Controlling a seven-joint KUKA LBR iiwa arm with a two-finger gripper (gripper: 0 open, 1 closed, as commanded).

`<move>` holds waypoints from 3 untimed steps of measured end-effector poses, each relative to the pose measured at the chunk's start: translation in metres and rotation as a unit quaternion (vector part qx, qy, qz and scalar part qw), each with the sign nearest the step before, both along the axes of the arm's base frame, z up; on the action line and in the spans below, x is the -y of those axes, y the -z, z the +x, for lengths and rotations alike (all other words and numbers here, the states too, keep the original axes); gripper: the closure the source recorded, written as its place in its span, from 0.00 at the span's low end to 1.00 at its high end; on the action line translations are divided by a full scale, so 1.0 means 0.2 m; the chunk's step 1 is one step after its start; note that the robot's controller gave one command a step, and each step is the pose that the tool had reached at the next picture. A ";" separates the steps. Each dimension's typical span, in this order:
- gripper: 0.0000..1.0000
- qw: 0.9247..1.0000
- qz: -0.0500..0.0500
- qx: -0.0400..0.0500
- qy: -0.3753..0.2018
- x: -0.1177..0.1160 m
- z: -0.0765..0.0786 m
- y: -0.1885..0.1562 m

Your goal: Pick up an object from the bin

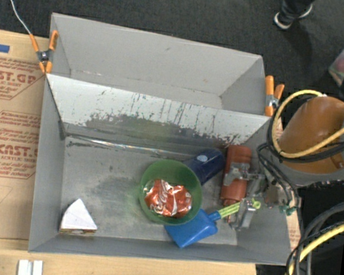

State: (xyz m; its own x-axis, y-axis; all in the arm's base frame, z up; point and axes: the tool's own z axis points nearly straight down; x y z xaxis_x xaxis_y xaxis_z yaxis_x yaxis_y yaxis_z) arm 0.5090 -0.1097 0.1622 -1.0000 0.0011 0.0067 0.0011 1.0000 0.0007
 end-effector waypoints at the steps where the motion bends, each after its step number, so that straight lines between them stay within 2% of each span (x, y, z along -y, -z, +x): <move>1: 0.00 1.000 -0.001 0.004 -0.001 0.00 0.01 -0.02; 2: 0.00 1.000 0.000 0.001 -0.011 0.05 -0.02 -0.28; 3: 0.00 0.991 -0.001 0.005 -0.134 -0.04 -0.03 0.15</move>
Offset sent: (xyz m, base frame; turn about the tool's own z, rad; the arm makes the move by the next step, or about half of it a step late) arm -0.0048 -0.0110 0.0560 -0.0228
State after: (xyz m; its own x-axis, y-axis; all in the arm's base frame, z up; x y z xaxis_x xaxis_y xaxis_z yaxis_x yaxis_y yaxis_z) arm 0.5040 -0.1010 0.1324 -0.9644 -0.2645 -0.0030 -0.2645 0.9644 -0.0020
